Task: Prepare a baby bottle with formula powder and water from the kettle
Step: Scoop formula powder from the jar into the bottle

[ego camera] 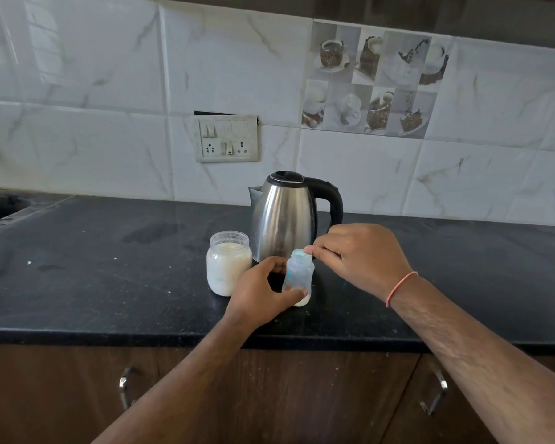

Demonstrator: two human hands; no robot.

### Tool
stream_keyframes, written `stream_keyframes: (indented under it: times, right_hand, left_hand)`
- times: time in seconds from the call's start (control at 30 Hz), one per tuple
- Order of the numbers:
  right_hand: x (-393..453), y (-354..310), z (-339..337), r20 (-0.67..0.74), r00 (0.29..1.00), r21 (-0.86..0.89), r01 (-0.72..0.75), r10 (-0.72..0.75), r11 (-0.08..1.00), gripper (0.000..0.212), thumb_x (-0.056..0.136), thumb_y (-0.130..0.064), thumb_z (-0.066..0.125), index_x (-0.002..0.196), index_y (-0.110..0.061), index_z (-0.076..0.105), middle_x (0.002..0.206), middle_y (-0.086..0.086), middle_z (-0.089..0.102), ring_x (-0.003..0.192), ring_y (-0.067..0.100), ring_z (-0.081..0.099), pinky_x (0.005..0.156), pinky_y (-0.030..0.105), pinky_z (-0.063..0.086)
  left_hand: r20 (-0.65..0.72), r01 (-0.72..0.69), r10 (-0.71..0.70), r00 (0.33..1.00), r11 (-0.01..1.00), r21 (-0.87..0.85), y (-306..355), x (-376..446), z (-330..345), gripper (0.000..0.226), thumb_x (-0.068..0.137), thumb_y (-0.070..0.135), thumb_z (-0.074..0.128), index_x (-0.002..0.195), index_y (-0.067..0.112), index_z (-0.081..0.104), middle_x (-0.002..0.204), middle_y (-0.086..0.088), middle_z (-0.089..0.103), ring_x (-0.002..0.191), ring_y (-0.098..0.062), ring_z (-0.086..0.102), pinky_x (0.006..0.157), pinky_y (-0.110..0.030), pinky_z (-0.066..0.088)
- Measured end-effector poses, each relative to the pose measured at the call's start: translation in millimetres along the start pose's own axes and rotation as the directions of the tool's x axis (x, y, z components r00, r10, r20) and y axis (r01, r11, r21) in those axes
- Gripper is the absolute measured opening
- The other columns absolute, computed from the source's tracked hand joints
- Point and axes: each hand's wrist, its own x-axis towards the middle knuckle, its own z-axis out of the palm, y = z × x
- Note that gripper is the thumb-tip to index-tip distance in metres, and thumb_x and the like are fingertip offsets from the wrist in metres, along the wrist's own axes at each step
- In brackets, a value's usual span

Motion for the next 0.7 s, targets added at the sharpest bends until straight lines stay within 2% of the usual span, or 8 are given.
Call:
stream_keyframes:
  times: [0.1, 0.17, 0.27, 0.33, 0.4, 0.5, 0.6, 0.7]
  right_hand:
    - [0, 2, 0, 0.019, 0.999, 0.015, -0.027, 0.027, 1.000, 0.051, 0.106, -0.059, 0.046, 0.086, -0.029, 0.082, 0.070, -0.014, 0.064, 0.061, 0.008, 0.058, 0.052, 0.023, 0.041]
    - [-1, 0, -1, 0.028, 0.998, 0.025, -0.064, 0.064, 0.998, 0.047, 0.106, -0.058, 0.050, 0.089, -0.030, 0.084, 0.071, -0.015, 0.066, 0.063, 0.006, 0.057, 0.054, 0.019, 0.036]
    - [-1, -4, -3, 0.100, 0.961, 0.102, -0.268, 0.258, 0.958, 0.035, 0.103, -0.056, 0.061, 0.086, -0.035, 0.083, 0.073, -0.015, 0.068, 0.065, 0.006, 0.058, 0.056, 0.020, 0.034]
    - [-1, -6, -4, 0.137, 0.893, 0.194, -0.449, 0.429, 0.872, 0.035, 0.103, -0.054, 0.066, 0.080, -0.032, 0.082, 0.065, -0.009, 0.068, 0.059, 0.011, 0.058, 0.054, 0.025, 0.038]
    - [-2, -5, -5, 0.200, 0.795, 0.360, -0.603, 0.572, 0.712, 0.037, 0.102, -0.052, 0.069, 0.075, -0.029, 0.080, 0.063, -0.003, 0.070, 0.055, 0.015, 0.061, 0.057, 0.030, 0.046]
    - [-3, -6, -3, 0.352, 0.620, 0.575, -0.734, 0.701, 0.361, 0.035, 0.103, -0.044, 0.072, 0.079, -0.020, 0.082, 0.068, -0.001, 0.074, 0.053, 0.016, 0.062, 0.057, 0.034, 0.049]
    - [-7, -6, 1, 0.474, 0.495, 0.641, -0.761, 0.728, 0.100, 0.033, 0.103, -0.039, 0.073, 0.088, -0.011, 0.083, 0.071, 0.002, 0.070, 0.053, 0.013, 0.057, 0.052, 0.029, 0.040]
    - [-7, -6, 0, 0.531, 0.421, 0.665, -0.745, 0.736, -0.054, 0.033, 0.103, -0.039, 0.073, 0.092, -0.010, 0.083, 0.067, -0.002, 0.066, 0.054, 0.012, 0.055, 0.054, 0.029, 0.039]
  left_hand:
    - [-0.006, -0.002, 0.002, 1.000, 1.000, -0.007, 0, 0, 0, 0.066, 0.078, 0.051, 0.093, 0.136, 0.033, 0.066, 0.118, 0.024, 0.072, 0.107, 0.006, 0.066, 0.090, -0.016, 0.054]
    - [-0.003, 0.002, -0.002, 1.000, 1.000, -0.012, 0, -1, 0, 0.065, 0.079, 0.050, 0.093, 0.135, 0.033, 0.066, 0.117, 0.025, 0.072, 0.107, 0.007, 0.066, 0.089, -0.015, 0.053]
    - [0.003, 0.013, -0.013, 1.000, 1.000, -0.011, 2, -1, 0, 0.064, 0.079, 0.049, 0.094, 0.135, 0.033, 0.067, 0.118, 0.024, 0.072, 0.108, 0.006, 0.066, 0.091, -0.017, 0.054]
    - [0.006, 0.020, -0.020, 1.000, 1.000, -0.010, 3, -1, -1, 0.064, 0.078, 0.049, 0.094, 0.134, 0.034, 0.067, 0.117, 0.025, 0.072, 0.108, 0.007, 0.066, 0.091, -0.016, 0.054]
    - [0.008, 0.021, -0.021, 1.000, 1.000, -0.007, 3, -2, -1, 0.064, 0.078, 0.049, 0.094, 0.134, 0.033, 0.067, 0.117, 0.025, 0.072, 0.108, 0.006, 0.066, 0.091, -0.015, 0.053]
    - [0.009, 0.025, -0.026, 1.000, 1.000, 0.007, 4, -4, -2, 0.065, 0.078, 0.049, 0.094, 0.134, 0.032, 0.067, 0.118, 0.024, 0.072, 0.109, 0.005, 0.066, 0.091, -0.014, 0.052]
    - [-0.006, 0.049, -0.049, 0.999, 0.998, -0.034, 9, -8, -5, 0.061, 0.077, 0.046, 0.095, 0.131, 0.031, 0.069, 0.118, 0.025, 0.072, 0.110, 0.008, 0.065, 0.090, -0.010, 0.051]
    - [-0.052, 0.092, -0.098, 0.994, 0.990, -0.108, 17, -20, -12, 0.047, 0.080, 0.048, 0.093, 0.118, 0.032, 0.071, 0.111, 0.023, 0.072, 0.107, 0.007, 0.066, 0.088, -0.011, 0.051]
